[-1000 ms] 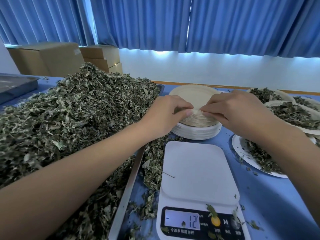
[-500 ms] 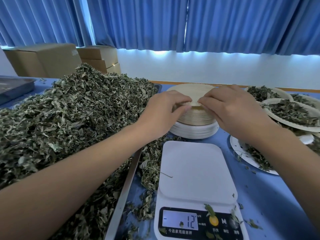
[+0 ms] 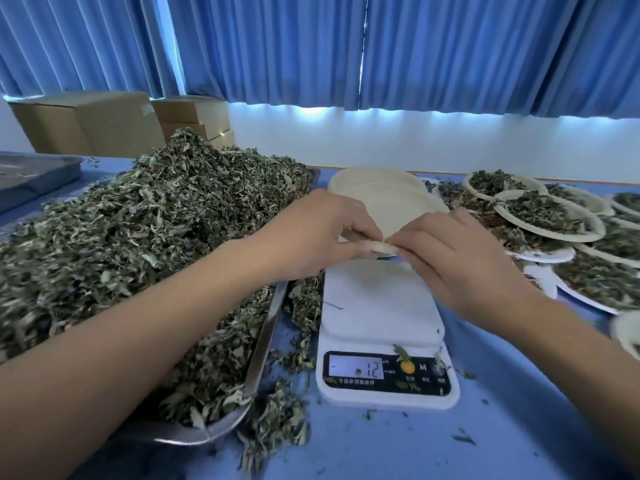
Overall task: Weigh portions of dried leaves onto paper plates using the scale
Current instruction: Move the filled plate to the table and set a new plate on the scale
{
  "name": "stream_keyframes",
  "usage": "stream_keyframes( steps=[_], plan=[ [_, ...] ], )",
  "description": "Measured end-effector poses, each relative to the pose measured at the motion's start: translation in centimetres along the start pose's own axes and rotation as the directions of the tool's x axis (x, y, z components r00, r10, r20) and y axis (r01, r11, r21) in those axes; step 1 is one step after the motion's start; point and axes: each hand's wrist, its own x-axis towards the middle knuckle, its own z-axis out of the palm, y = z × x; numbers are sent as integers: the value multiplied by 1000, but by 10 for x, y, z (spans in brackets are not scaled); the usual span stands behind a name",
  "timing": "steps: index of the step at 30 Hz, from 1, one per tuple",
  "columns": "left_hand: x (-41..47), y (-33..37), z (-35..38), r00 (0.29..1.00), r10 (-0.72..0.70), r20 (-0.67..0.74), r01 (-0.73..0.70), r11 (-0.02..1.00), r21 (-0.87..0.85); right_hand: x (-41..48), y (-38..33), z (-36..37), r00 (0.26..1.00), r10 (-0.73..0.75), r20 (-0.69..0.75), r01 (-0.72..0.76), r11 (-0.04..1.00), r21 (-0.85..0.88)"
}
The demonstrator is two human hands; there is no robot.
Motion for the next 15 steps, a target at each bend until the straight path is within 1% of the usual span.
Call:
stream_keyframes(
  steps=[5, 7, 8, 9, 10, 11, 12, 13, 14, 15],
  plan=[
    [-50, 21, 1, 988, 2, 158, 5, 999, -44, -21, -44, -24, 998, -48, 48, 44, 995, 87],
    [-64, 23, 1, 976, -15, 217, 36, 995, -95, -29, -52, -25, 996, -15, 87, 4, 992, 128],
    [-69, 22, 2, 980, -38, 196, 65, 989, -133, -34, -54, -25, 995, 36, 90, -51, 985, 163],
    [-73, 21, 2, 989, -85, 125, 106, 980, -170, -39, -55, -24, 991, 106, 80, -121, 972, 202],
    [-75, 18, 1, 988, -152, 19, 153, 967, -204, -45, -54, -23, 981, 187, 55, -195, 953, 230],
    [-76, 15, 1, 968, -236, -86, 212, 951, -227, -50, -51, -22, 962, 271, 20, -267, 931, 249],
    [-76, 12, 0, 939, -314, -138, 278, 933, -230, -56, -48, -21, 935, 355, -8, -340, 900, 273],
    [-75, 8, -3, 922, -371, -109, 346, 918, -192, -60, -45, -20, 899, 438, -19, -411, 858, 307],
    [-74, 4, -5, 913, -409, -3, 406, 907, -107, -63, -42, -19, 859, 512, -10, -478, 809, 343],
    [-71, 1, -7, 895, -420, 148, 426, 905, -7, -66, -40, -19, 822, 570, 8, -532, 763, 367]
  ],
)
